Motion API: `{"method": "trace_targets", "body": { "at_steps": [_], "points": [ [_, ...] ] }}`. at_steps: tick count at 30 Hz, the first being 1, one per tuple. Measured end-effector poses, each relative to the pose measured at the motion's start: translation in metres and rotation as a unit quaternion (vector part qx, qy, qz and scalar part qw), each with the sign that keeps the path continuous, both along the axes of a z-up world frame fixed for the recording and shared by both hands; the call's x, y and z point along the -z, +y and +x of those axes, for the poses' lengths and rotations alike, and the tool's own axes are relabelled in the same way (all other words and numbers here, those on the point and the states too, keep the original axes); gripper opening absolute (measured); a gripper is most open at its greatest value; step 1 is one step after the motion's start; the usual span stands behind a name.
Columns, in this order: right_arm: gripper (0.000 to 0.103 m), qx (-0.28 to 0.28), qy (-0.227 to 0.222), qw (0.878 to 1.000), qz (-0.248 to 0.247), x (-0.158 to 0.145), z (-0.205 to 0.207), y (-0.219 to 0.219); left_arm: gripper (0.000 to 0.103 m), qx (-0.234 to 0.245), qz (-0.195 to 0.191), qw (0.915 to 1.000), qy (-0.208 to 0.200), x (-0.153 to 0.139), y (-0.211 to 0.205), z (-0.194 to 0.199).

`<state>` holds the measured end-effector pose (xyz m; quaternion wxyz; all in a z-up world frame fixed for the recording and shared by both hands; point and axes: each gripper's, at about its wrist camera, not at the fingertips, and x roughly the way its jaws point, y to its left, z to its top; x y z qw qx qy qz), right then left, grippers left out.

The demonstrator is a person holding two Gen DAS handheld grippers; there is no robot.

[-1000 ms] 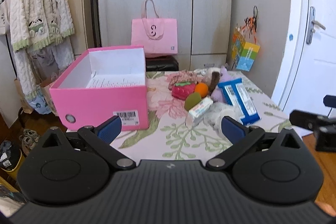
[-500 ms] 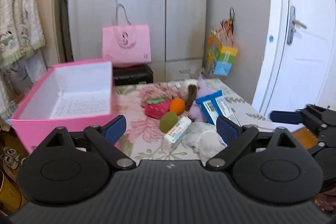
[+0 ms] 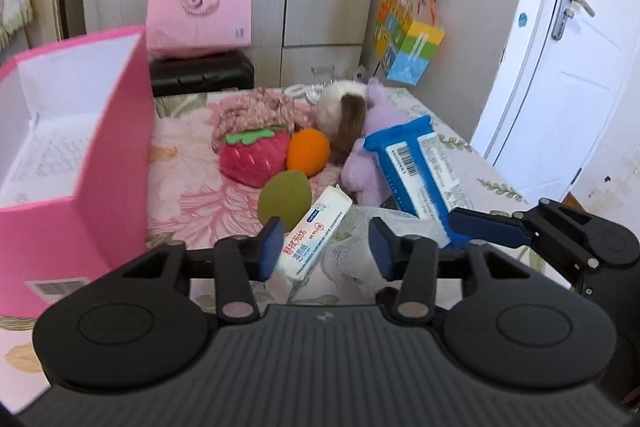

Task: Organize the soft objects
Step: 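Grasp the white tube box with the left tool while the right grasps the mesh puff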

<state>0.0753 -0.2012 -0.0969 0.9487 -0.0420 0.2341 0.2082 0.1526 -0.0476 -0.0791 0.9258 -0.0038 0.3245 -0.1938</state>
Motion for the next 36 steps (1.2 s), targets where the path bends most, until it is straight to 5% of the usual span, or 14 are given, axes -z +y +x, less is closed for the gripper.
{"method": "trace_targets", "body": {
  "at_steps": [8, 15, 24, 36],
  "points": [
    [0.067, -0.004, 0.003, 0.999, -0.044, 0.016, 0.015, 0.008, 0.034, -0.003, -0.003, 0.9999, 0.015, 0.011, 0.001, 0.02],
    [0.043, -0.003, -0.002, 0.998, -0.057, 0.016, 0.01, 0.003, 0.034, 0.005, 0.0, 0.999, 0.045, 0.028, 0.004, 0.026],
    [0.041, -0.015, -0.01, 0.996, -0.086, 0.023, 0.01, 0.016, 0.029, -0.016, -0.005, 0.9996, 0.023, 0.04, 0.0, 0.028],
    [0.035, 0.019, -0.005, 0.998, -0.061, 0.021, 0.008, 0.017, 0.02, -0.031, -0.008, 0.9994, -0.012, 0.038, 0.0, 0.004]
  ]
}}
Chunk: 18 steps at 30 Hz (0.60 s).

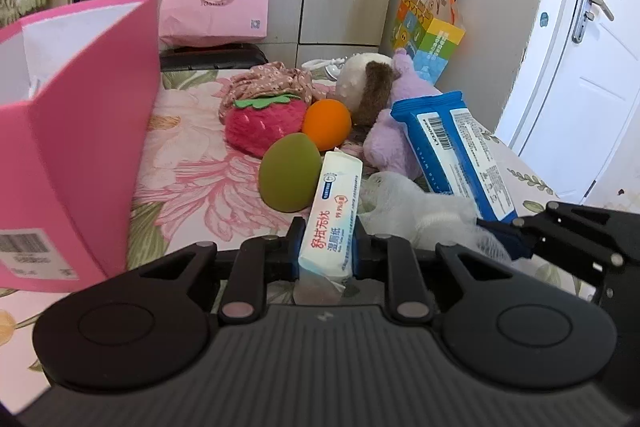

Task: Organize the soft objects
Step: 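Grasp the white tube box with the left tool while the right grasps the mesh puff, then carry the tube box and mesh puff over the pink shoebox with both tools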

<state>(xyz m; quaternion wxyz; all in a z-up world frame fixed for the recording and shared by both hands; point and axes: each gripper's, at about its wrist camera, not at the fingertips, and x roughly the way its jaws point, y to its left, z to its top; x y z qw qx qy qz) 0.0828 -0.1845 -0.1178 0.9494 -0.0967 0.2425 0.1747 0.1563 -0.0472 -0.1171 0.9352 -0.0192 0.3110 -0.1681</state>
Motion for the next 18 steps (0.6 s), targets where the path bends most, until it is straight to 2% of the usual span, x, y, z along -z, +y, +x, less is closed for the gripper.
{"method": "trace_targets", "body": {
  "at_steps": [14, 18],
  "points": [
    [0.035, 0.019, 0.008, 1.0, 0.021, -0.01, -0.004, 0.0, 0.02, 0.005, -0.051, 0.9986, 0.015, -0.014, 0.033, -0.02],
    [0.035, 0.021, 0.01, 1.0, 0.02, -0.013, -0.008, -0.001, 0.02, 0.004, -0.055, 0.9984, 0.015, -0.014, 0.038, -0.024]
  ]
}}
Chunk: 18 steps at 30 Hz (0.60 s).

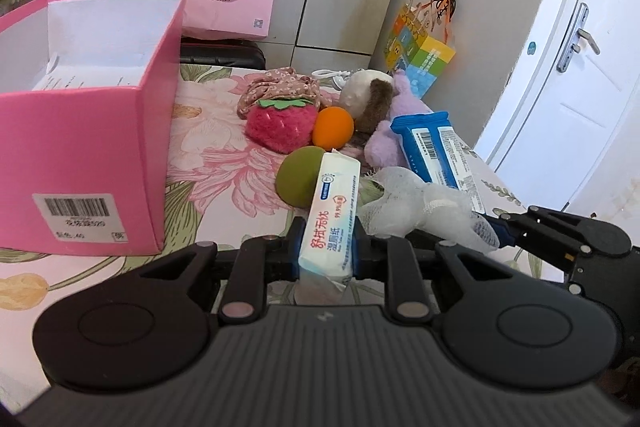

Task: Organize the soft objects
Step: 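Carry the tube box and mesh puff over the pink shoebox with both tools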

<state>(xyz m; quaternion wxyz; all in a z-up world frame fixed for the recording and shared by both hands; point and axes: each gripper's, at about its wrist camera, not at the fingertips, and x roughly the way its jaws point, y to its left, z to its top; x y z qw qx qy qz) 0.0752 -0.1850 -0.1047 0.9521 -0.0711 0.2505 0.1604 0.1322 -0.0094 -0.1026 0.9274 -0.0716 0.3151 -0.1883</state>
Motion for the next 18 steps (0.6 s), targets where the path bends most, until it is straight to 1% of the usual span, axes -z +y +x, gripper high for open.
{"method": "trace_targets", "body": {
  "at_steps": [3, 6, 9, 12, 18],
  "points": [
    [0.035, -0.001, 0.004, 1.0, 0.0, -0.001, -0.004, 0.0, 0.02, 0.004, -0.002, 1.0, 0.004, -0.001, 0.002, -0.004],
    [0.035, -0.006, 0.011, 1.0, 0.001, -0.005, -0.011, 0.0, 0.02, 0.012, 0.0, 0.9997, 0.02, -0.001, 0.006, -0.01],
    [0.035, -0.018, 0.032, 0.999, 0.013, -0.007, -0.016, -0.002, 0.02, 0.019, 0.017, 0.9989, 0.039, -0.001, 0.012, -0.019],
    [0.035, -0.039, 0.061, 0.996, 0.045, -0.011, -0.021, -0.003, 0.02, 0.021, 0.025, 0.9985, 0.044, -0.003, 0.024, -0.032],
    [0.035, -0.092, 0.084, 0.991, 0.057, -0.024, -0.033, 0.017, 0.02, 0.016, 0.025, 0.9962, 0.081, -0.009, 0.06, -0.051]
  ]
}}
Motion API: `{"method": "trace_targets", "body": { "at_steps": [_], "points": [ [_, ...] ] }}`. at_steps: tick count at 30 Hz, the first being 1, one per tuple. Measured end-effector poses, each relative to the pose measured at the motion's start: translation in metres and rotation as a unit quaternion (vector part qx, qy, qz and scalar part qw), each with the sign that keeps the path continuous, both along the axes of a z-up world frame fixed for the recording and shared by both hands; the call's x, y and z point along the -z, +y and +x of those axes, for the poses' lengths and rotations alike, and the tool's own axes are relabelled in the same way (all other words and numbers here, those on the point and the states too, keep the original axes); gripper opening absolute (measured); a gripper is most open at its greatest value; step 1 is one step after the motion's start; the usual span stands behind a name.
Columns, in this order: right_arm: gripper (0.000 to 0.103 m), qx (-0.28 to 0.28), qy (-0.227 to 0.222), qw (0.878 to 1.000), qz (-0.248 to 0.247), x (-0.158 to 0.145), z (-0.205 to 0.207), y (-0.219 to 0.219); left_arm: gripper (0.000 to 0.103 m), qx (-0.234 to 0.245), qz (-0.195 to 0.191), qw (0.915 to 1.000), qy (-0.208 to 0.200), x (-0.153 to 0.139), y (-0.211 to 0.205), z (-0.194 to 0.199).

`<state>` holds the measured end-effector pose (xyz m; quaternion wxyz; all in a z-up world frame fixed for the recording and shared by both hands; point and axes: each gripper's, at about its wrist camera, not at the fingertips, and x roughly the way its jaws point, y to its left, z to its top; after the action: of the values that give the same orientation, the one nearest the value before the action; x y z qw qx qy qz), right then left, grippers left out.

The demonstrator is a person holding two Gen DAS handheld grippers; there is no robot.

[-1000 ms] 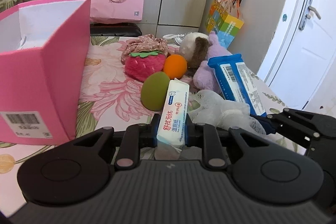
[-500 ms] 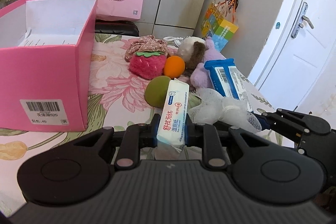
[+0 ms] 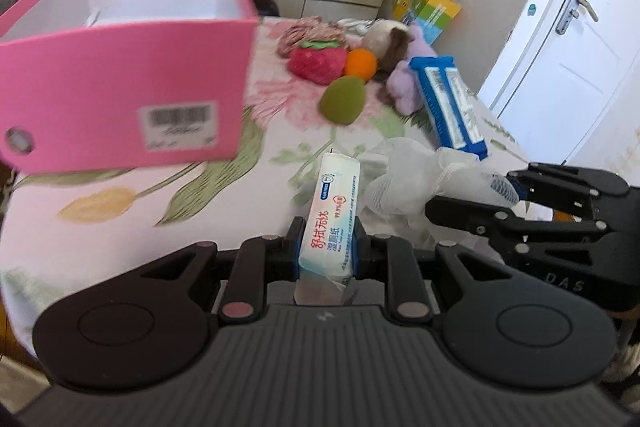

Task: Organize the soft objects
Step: 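Carry the tube box and mesh puff over the pink shoebox with both tools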

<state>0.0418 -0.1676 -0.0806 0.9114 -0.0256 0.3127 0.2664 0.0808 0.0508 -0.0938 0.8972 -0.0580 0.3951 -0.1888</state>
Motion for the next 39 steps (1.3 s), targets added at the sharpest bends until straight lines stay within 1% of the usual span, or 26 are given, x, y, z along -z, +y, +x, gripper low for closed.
{"method": "trace_targets", "body": {
  "at_steps": [7, 13, 16, 19, 23, 25, 28, 30, 33, 36, 39],
  "points": [
    [0.035, -0.061, 0.029, 0.998, -0.015, -0.015, -0.004, 0.037, 0.02, -0.015, 0.006, 0.9998, 0.011, -0.015, 0.041, -0.017],
    [0.036, -0.119, 0.045, 0.992, -0.012, -0.038, -0.002, 0.069, 0.02, -0.033, 0.02, 0.9991, 0.015, -0.039, 0.074, -0.023],
    [0.036, -0.141, 0.044, 0.989, -0.01, -0.049, 0.002, 0.084, 0.02, -0.03, 0.026, 0.999, 0.018, -0.057, 0.092, -0.024],
    [0.036, -0.154, 0.033, 0.988, -0.004, -0.064, 0.009, 0.098, 0.02, -0.027, 0.033, 0.9989, 0.019, -0.074, 0.105, -0.021],
    [0.036, -0.163, 0.015, 0.986, 0.006, -0.089, 0.024, 0.112, 0.02, -0.026, 0.04, 0.9989, 0.001, -0.097, 0.118, -0.014],
    [0.036, -0.168, 0.005, 0.986, 0.008, -0.101, 0.035, 0.119, 0.02, -0.029, 0.043, 0.9986, -0.014, -0.108, 0.121, -0.007],
    [0.037, -0.165, -0.018, 0.986, 0.002, -0.119, 0.056, 0.128, 0.02, -0.033, 0.046, 0.9978, -0.034, -0.124, 0.122, 0.016],
    [0.037, -0.161, -0.017, 0.987, 0.001, -0.124, 0.074, 0.132, 0.02, -0.039, 0.049, 0.9971, -0.043, -0.133, 0.12, 0.034],
    [0.037, -0.154, -0.018, 0.988, -0.008, -0.13, 0.107, 0.134, 0.02, -0.053, 0.029, 0.9963, -0.061, -0.144, 0.119, 0.066],
    [0.037, -0.146, -0.021, 0.989, -0.004, -0.136, 0.143, 0.132, 0.02, -0.064, 0.033, 0.9948, -0.072, -0.146, 0.111, 0.099],
    [0.037, -0.137, -0.016, 0.99, -0.006, -0.131, 0.179, 0.137, 0.02, -0.076, 0.015, 0.9953, -0.058, -0.139, 0.111, 0.136]
  ]
}}
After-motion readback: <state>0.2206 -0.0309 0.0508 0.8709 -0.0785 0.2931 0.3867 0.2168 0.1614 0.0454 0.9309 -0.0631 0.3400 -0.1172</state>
